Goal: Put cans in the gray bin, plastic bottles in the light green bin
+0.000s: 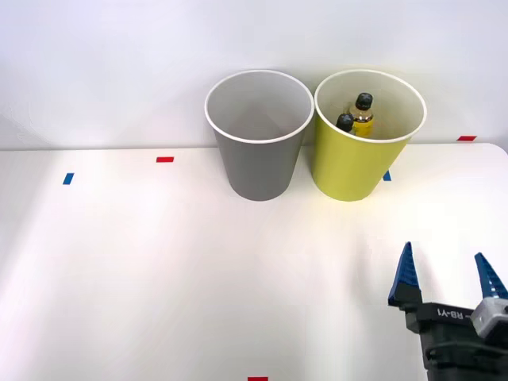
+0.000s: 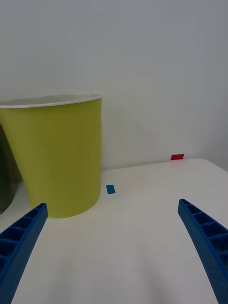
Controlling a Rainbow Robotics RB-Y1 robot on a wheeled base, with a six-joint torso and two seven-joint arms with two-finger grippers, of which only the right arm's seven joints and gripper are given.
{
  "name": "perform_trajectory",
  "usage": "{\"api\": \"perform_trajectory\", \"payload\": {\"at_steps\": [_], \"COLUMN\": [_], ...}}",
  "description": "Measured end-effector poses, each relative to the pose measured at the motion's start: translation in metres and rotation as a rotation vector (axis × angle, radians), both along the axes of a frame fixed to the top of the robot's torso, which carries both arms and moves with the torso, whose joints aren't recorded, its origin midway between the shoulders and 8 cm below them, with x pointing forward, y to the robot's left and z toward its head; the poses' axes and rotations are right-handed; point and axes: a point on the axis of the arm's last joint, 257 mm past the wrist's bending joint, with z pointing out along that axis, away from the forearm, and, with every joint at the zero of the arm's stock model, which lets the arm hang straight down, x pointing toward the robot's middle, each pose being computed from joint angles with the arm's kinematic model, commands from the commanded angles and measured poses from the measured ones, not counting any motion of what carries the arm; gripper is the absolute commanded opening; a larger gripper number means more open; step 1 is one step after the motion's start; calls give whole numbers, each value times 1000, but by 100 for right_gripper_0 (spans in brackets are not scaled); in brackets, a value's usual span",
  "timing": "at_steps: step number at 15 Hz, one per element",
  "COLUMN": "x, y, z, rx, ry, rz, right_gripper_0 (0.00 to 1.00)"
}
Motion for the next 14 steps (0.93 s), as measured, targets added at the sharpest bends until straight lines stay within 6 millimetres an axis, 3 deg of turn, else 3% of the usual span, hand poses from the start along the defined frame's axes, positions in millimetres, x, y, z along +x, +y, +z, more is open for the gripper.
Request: {"api": "perform_trajectory", "payload": {"at_steps": [5, 11, 14], "x": [-26, -68, -75], "y": [7, 12, 24], "z": [-39, -60, -73], "rx": [117, 194, 139], "ry": [-12, -12, 8], "rz": [70, 109, 152], "right_gripper_0": [94, 94, 94]}}
